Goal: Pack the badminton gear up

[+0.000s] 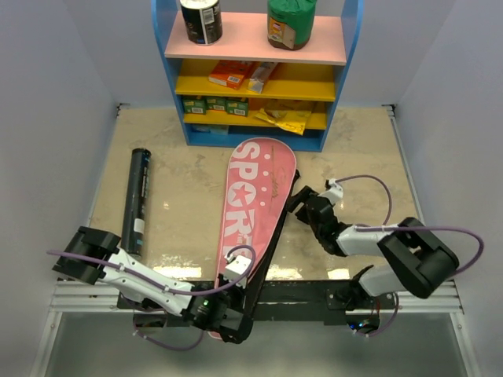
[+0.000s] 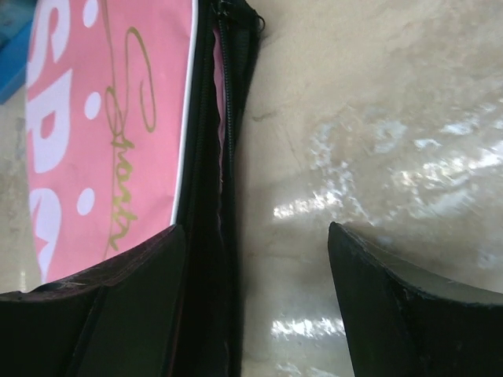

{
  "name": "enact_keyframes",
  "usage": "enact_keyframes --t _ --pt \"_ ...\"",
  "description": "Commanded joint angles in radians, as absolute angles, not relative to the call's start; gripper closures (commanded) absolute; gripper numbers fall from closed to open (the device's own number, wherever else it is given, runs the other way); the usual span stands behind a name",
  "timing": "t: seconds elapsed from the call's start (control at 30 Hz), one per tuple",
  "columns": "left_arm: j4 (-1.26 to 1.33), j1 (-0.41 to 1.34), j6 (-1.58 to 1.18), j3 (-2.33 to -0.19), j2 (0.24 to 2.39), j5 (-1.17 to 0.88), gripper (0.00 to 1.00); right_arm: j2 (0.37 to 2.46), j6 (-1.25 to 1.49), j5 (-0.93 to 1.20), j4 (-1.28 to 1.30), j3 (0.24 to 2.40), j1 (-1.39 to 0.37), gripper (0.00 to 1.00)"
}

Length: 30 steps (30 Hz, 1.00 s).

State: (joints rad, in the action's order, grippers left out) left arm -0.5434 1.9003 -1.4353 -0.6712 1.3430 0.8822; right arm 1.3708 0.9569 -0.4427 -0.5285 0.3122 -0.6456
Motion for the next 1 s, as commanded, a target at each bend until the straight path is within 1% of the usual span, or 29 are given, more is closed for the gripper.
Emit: enact_keyframes --t 0.0,0.13,0.2,0.23,0.37,0.53,0.63,0.67,0.7,0.77,0.8,0.83,0.9,0.97 --pt "-0.534 1.933 -1.506 -0.676 1.350 0.897 1.00 1.462 0.911 -0.339 -0.791 0.341 -0.594 0.23" --pt "-0.534 1.940 -1.522 -0.672 1.348 0.902 1.00 1.590 0.911 -0.282 -0.856 0.374 -0.543 0.24" --pt "-0.528 1.947 -1.531 -0.663 1.345 0.904 1.00 1.640 0.914 -0.241 -0.890 0.391 -0.537 0.27" --pt "-0.522 1.948 -1.532 -0.660 1.341 0.904 1.00 1.688 0.916 -0.223 -0.905 0.411 -0.532 0.28" --pt "-0.503 1.954 -1.537 -0.643 1.332 0.900 1.00 1.773 0.908 -0.160 -0.945 0.466 -0.532 0.31" --pt "-0.506 1.959 -1.545 -0.640 1.333 0.899 1.00 1.767 0.897 -0.160 -0.950 0.463 -0.531 0.33" --pt "-0.496 1.960 -1.540 -0.638 1.331 0.902 1.00 1.787 0.894 -0.137 -0.948 0.479 -0.532 0.39" --pt "-0.492 1.960 -1.537 -0.637 1.330 0.903 1.00 1.795 0.894 -0.118 -0.957 0.480 -0.532 0.42" --pt "-0.492 1.960 -1.536 -0.638 1.331 0.905 1.00 1.810 0.899 -0.111 -0.966 0.480 -0.531 0.55" --pt "-0.494 1.960 -1.536 -0.638 1.330 0.905 1.00 1.822 0.908 -0.094 -0.989 0.480 -0.532 0.73" --pt "-0.497 1.960 -1.534 -0.638 1.331 0.905 1.00 1.827 0.914 -0.095 -0.991 0.480 -0.531 0.92" --pt "-0.495 1.960 -1.532 -0.638 1.331 0.904 1.00 1.825 0.916 -0.098 -0.986 0.477 -0.531 1.00" --pt "-0.502 1.960 -1.532 -0.640 1.333 0.902 1.00 1.801 0.920 -0.126 -0.974 0.460 -0.531 1.00" --pt "-0.514 1.960 -1.529 -0.649 1.335 0.900 1.00 1.718 0.922 -0.167 -0.911 0.442 -0.531 1.00"
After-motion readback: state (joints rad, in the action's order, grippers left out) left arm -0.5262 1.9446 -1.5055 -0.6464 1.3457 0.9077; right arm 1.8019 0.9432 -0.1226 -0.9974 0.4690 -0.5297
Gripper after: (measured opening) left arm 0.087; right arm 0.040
